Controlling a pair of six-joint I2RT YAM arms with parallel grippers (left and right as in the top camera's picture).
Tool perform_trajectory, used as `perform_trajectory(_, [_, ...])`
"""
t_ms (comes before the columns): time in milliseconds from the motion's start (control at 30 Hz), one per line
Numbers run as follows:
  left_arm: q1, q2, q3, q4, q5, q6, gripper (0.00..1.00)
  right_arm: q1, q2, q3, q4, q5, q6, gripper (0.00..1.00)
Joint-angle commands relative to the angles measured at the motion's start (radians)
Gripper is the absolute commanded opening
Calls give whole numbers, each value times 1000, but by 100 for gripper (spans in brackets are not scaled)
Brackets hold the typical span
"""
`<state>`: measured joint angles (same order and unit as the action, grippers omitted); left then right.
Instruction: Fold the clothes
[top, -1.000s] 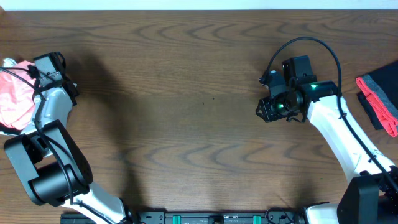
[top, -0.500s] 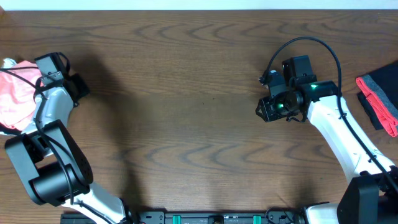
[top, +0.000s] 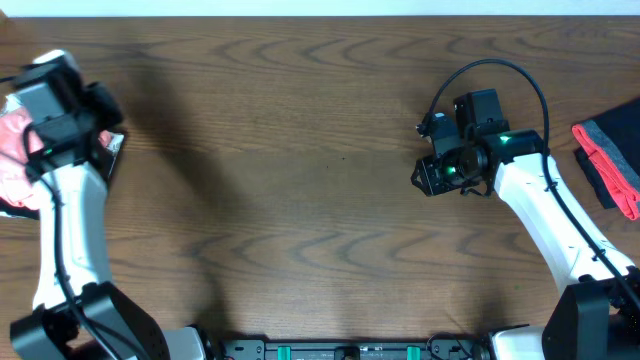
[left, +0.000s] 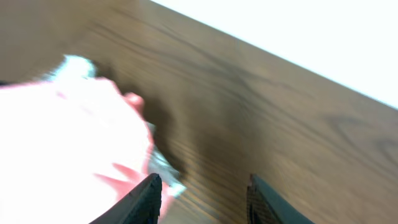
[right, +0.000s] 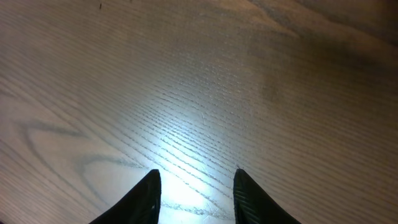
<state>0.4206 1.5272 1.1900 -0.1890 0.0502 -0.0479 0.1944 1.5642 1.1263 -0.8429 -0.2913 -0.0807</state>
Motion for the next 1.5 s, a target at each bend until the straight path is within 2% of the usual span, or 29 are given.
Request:
perform_trajectory(0, [82, 50, 3, -6, -42, -2, 44, -4, 1, 4, 2, -1, -3, 37])
perform_trajectory(100, [156, 114, 3, 13, -21, -32, 45, -4, 1, 4, 1, -1, -3, 36])
perform_trajectory(267, [266, 266, 3, 78, 183, -44, 45, -4, 1, 4, 0, -1, -3, 37])
perform_trajectory(467, [345, 380, 3, 68, 300, -115, 45, -4, 1, 4, -6, -1, -2, 37])
perform_trajectory(700, [359, 312, 3, 159, 517, -130, 47, -5, 1, 4, -3, 0, -3, 37])
perform_trajectory(767, [359, 256, 5, 182, 550, -148, 55, -5, 1, 4, 5, 0, -3, 38])
perform_trajectory(867, [359, 169, 12, 177, 552, -153, 59, -5, 1, 4, 27, 0, -3, 38])
perform_trajectory(933, [359, 95, 12, 163, 552, -153, 70, -5, 1, 5, 55, 0, -2, 38])
perform_trajectory(967, [354, 53, 12, 145, 548, -153, 80, -6, 0, 6, 75, 3, -1, 39])
perform_trajectory(1000, [350, 17, 12, 125, 540, -153, 85, -8, -1, 7, 97, 8, 10, 46])
perform_trajectory(1067, [332, -46, 12, 79, 516, -153, 91, -20, -3, 13, 142, 23, 29, 77])
perform_trajectory(1133, [301, -90, 12, 31, 478, -149, 95, -37, -3, 24, 181, 22, 37, 99])
perform_trajectory(1233, [227, -137, 12, -56, 413, -103, 100, -61, -3, 41, 228, 22, 66, 99])
perform_trajectory(1333, [112, -158, 12, -151, 285, -53, 98, -97, -3, 59, 270, 30, 66, 99])
perform_trajectory(1467, [-15, -158, 12, -247, 119, -46, 98, -162, -3, 60, 336, 29, 103, 99])
